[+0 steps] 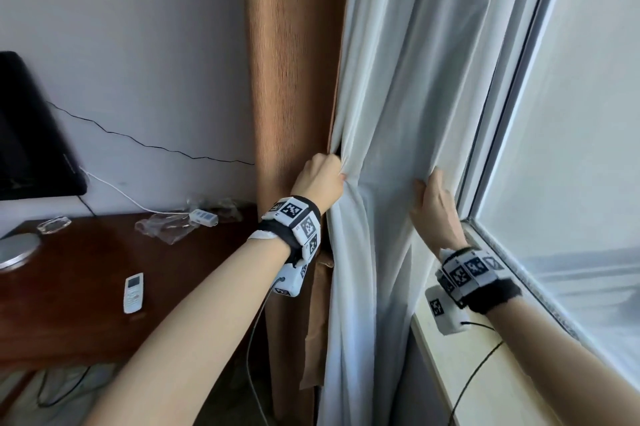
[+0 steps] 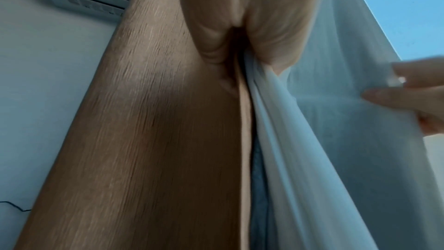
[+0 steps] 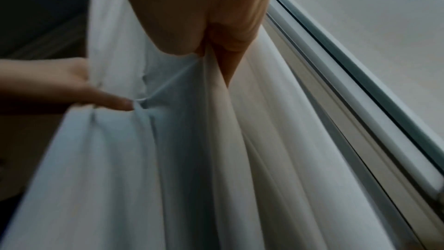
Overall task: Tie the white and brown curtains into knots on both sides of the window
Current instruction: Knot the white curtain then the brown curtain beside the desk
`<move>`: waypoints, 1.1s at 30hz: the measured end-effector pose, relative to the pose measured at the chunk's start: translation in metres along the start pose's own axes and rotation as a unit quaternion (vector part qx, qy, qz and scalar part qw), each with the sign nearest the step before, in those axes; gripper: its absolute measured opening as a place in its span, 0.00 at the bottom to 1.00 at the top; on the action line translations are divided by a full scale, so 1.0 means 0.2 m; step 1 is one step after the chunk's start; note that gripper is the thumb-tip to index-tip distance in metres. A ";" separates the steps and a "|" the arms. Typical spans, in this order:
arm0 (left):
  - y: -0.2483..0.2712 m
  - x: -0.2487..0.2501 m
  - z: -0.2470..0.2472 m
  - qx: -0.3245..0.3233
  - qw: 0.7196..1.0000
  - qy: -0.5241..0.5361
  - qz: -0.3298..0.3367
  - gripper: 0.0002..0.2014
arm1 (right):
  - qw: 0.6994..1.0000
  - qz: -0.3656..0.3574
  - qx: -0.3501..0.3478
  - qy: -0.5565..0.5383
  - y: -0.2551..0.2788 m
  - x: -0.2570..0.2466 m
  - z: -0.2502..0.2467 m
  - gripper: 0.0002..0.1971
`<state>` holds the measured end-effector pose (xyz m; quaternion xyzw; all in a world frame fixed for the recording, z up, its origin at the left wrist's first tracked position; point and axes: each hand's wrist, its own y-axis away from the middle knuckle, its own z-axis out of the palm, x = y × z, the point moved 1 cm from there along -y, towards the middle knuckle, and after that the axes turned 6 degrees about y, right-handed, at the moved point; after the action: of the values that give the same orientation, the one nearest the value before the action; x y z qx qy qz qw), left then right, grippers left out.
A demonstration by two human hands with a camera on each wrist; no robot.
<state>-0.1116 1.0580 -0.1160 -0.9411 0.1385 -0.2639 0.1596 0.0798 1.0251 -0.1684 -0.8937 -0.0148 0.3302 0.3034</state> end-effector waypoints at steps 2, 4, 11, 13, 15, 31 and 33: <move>0.00 0.03 0.00 0.015 1.000 -0.017 0.015 0.12 | 0.997 -0.060 0.005 0.051 0.07 -0.03 -0.01 0.04; 0.00 0.05 0.01 0.022 0.999 -0.023 0.022 0.12 | 0.988 -0.116 0.004 0.105 0.13 -0.07 0.00 0.07; 0.05 0.14 0.05 -0.014 0.999 0.032 -0.003 0.12 | 0.973 -0.179 -0.030 0.139 0.19 -0.18 0.16 0.28; 0.06 0.16 0.05 -0.027 0.998 0.065 0.004 0.14 | 0.981 -0.155 -0.026 0.114 0.17 -0.19 0.23 0.30; 0.07 0.16 0.04 -0.047 0.995 0.087 0.006 0.15 | 0.987 -0.127 -0.020 0.093 0.15 -0.19 0.26 0.30; 0.04 0.15 0.03 -0.045 0.990 0.121 -0.051 0.22 | 0.985 -0.146 -0.058 -0.070 0.05 -0.01 0.06 0.12; 0.04 0.13 0.03 -0.038 0.991 0.119 -0.048 0.21 | 0.981 -0.106 0.111 -0.121 0.01 0.04 -0.03 0.08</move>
<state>-0.0889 1.0429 -0.1113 -0.9139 0.1217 -0.3761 0.0929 0.0891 1.0223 -0.1711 -0.8010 -0.1093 0.4016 0.4303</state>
